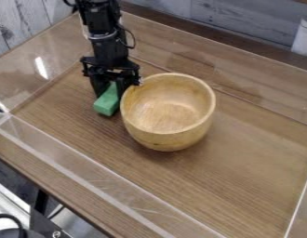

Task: Remove the green block from inside the brown bowl and put it on the table

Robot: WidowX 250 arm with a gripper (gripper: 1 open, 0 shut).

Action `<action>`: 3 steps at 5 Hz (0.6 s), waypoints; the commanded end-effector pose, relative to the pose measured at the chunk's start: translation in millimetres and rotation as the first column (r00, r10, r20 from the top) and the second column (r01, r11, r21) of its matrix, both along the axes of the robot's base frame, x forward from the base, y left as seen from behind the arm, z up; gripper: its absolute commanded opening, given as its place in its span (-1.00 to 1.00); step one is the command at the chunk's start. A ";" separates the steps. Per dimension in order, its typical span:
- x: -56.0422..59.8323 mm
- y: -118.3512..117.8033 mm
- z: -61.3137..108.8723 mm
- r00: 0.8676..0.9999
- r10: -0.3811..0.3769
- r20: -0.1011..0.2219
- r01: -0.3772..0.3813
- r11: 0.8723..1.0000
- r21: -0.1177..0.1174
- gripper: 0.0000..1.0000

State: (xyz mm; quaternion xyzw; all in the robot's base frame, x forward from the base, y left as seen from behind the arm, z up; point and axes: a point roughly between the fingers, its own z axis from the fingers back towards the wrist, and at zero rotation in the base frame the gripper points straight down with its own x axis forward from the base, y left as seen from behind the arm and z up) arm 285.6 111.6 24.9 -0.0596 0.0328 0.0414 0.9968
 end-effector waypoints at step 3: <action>7.0 1.2 3.3 1.000 -0.008 0.007 0.008 1.000 0.006 -1.00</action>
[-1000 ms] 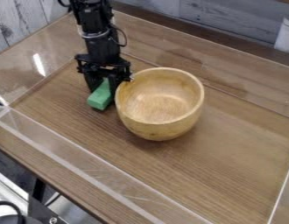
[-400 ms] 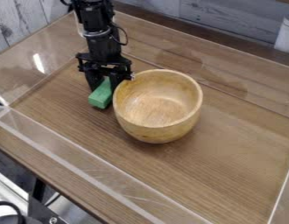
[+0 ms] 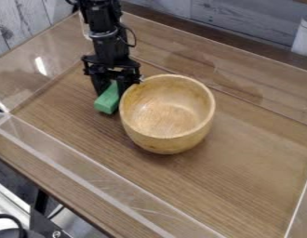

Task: Remove the green block from inside the brown bowl and put it on the table

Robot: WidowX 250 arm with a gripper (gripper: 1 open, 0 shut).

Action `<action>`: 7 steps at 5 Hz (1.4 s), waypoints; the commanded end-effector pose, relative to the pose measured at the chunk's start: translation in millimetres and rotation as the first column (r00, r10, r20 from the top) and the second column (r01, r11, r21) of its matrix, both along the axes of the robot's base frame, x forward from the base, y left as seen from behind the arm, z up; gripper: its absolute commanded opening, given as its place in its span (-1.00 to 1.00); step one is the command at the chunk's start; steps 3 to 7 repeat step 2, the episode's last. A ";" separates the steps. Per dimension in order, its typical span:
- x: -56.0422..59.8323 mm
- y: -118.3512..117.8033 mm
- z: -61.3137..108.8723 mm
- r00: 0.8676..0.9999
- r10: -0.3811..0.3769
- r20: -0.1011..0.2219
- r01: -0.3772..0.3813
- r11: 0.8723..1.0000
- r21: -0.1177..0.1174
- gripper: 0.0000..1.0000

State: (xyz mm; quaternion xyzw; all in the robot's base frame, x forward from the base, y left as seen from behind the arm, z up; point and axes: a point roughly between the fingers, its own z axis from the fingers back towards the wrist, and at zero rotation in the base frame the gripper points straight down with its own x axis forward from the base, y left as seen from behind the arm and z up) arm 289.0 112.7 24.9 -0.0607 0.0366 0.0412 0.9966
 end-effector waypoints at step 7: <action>6.4 1.4 2.8 1.000 -0.006 0.010 0.006 1.000 0.008 -1.00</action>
